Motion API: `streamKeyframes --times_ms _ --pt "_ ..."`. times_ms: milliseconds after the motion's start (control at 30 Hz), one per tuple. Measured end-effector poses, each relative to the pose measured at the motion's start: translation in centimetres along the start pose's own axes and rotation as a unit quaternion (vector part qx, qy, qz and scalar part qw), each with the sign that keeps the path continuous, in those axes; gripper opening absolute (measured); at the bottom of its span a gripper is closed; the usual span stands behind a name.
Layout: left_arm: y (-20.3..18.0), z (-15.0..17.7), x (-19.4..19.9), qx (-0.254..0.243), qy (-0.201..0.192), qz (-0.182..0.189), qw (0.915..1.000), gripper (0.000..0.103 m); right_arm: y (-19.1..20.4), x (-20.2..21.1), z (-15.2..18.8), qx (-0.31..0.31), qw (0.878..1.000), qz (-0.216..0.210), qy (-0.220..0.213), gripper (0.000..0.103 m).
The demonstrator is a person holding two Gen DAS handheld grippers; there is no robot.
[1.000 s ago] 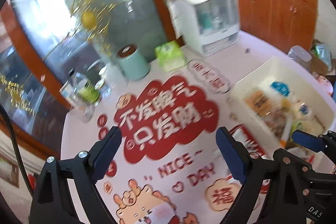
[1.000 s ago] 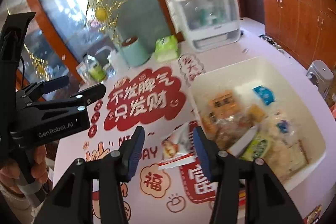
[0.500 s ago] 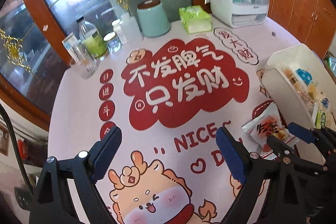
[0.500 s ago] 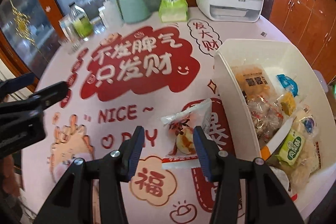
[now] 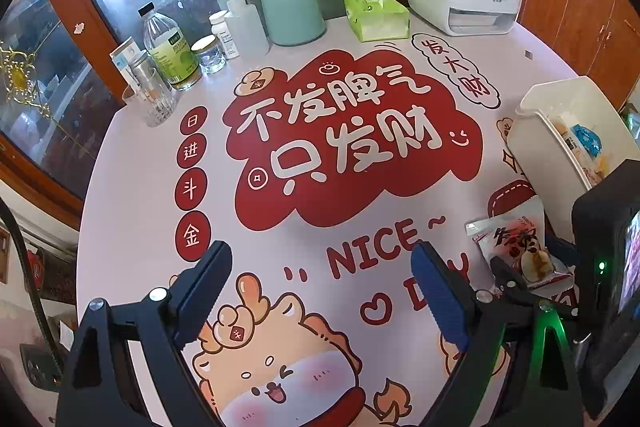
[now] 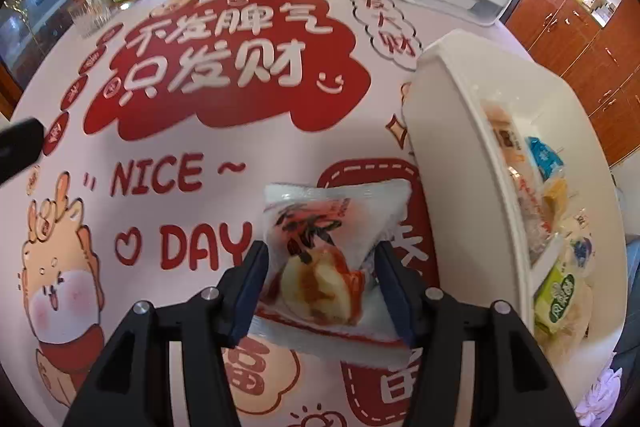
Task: Organize snacks
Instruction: 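Grasp the white croissant bag with the right tool, then carry the croissant bag over the tray and open the right tool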
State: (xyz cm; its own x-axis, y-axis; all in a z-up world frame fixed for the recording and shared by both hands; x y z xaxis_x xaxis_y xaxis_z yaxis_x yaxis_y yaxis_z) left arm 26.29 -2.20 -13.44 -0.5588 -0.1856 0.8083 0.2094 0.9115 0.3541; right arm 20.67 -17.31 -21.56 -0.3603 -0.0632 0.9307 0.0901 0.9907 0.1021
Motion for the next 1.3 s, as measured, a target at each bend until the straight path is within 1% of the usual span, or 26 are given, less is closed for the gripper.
streamKeyframes --times_ms 133,200,367,400,567,800,933,1067,1233,1300 --pt "0.0 0.1 -0.1 0.000 0.002 -0.001 1.0000 0.091 0.1 0.1 -0.1 0.007 1.000 -0.003 -0.010 0.054" --pt "0.1 0.3 -0.1 0.001 0.004 -0.001 1.0000 0.091 0.2 0.2 -0.1 0.010 1.000 -0.007 -0.015 0.049" --pt "-0.2 1.1 -0.1 0.001 0.011 0.001 0.9999 0.091 0.4 0.7 0.4 0.004 0.999 -0.027 -0.023 0.043" --pt "-0.2 1.2 0.0 0.000 0.011 0.001 0.9999 0.091 0.5 0.8 0.6 0.003 0.999 -0.030 -0.024 0.038" --pt "-0.2 1.9 0.3 -0.004 0.013 -0.004 0.9999 0.091 0.8 1.7 1.6 -0.007 0.998 -0.056 -0.027 0.038" --pt "0.6 2.5 1.4 0.008 0.020 0.002 0.9998 0.091 1.5 5.5 2.8 -0.013 0.994 -0.087 -0.057 0.038" --pt "0.5 2.3 3.0 0.016 0.014 0.014 0.9997 0.091 1.5 8.2 3.3 -0.021 0.991 -0.102 -0.084 0.038" --pt "-0.3 1.4 5.5 0.022 -0.002 0.030 0.9993 0.091 1.0 11.2 3.7 -0.034 0.986 -0.116 -0.113 0.038" --pt "-2.5 -0.3 9.2 0.020 -0.030 0.051 0.9981 0.091 -0.9 15.0 3.9 -0.056 0.979 -0.124 -0.149 0.038" --pt "-3.9 -1.1 10.8 0.018 -0.043 0.066 0.9967 0.092 -1.9 16.5 3.9 -0.063 0.977 -0.124 -0.164 0.038"
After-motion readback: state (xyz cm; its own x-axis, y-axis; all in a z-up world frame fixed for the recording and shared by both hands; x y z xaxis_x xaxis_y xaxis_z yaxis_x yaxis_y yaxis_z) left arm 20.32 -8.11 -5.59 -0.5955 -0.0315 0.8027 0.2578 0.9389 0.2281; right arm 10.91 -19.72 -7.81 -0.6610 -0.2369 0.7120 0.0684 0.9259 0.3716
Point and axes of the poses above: each gripper's, at about its wrist camera, not at the fingertips, and x roughly against the way its jaws point, y to its left, z to its underside, the point moved 6 cm from there along -x, roughly the way its jaws point, and after that the axes turned 14 degrees about -z, right-handed, at the moved point
